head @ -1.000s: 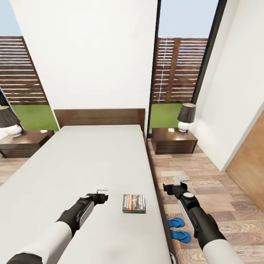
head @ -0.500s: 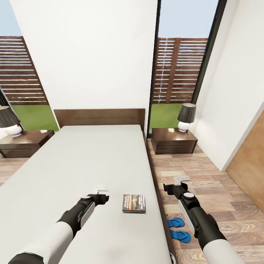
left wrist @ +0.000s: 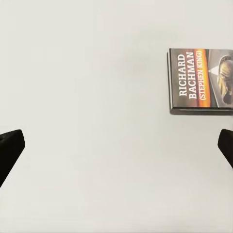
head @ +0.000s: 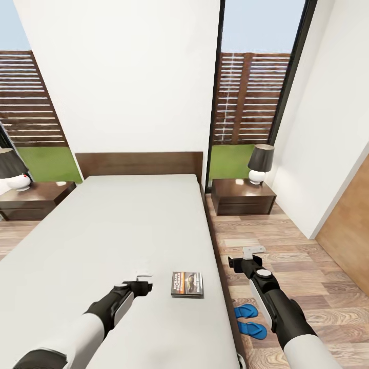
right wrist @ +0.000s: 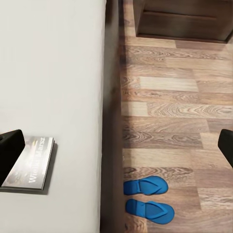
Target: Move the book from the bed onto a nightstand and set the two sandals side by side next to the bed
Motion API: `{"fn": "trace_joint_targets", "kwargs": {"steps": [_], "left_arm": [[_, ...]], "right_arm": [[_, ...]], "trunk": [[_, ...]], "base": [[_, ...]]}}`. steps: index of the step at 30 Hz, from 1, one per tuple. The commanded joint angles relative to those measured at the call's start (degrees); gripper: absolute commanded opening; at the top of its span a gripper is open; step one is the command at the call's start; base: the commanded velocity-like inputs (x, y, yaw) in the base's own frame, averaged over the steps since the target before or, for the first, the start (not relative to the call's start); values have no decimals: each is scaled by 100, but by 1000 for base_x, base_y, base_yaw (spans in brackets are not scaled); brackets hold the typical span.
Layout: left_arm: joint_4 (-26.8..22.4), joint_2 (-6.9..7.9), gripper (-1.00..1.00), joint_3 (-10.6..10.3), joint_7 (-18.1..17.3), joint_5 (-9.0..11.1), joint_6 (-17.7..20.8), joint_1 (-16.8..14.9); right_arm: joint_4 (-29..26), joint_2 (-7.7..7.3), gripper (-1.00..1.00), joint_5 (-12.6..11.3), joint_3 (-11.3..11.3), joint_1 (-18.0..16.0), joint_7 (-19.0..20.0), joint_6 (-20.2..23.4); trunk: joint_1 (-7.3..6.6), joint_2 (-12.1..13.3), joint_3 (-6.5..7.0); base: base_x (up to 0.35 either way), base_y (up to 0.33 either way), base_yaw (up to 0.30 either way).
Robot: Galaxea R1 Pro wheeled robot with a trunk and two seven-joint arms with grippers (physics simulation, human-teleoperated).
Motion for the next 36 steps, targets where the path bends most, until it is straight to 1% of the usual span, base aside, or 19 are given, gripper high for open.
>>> {"fn": "trace_joint_targets", "kwargs": {"steps": [1,8,20,28,36], "left_arm": [[-10,3,100,-47,40,58,28,-4],[120,-78,100,-49,44,52,-93,-18],[147,-91,100,-22,40,62,-146,-17],[142,-91,100,-29,39,69,-135,-15],[139,-91,100,-30,39,60,-127,-14]], "right_arm": [[-8,-7,100,12,23,-5,-31,38],[3,-15,100,13,23,-5,-31,38],[5,-17,100,15,22,-5,-23,31],[6,7,100,0,30,-5,13,-52],[-4,11,100,2,34,-5,20,-1]], "trunk": [[3,-12,-12],[3,-12,-12],[3,-12,-12],[3,-12,-13],[3,-12,-54]], "base": [[0,0,0],[0,0,0],[0,0,0],[0,0,0],[0,0,0]]}}
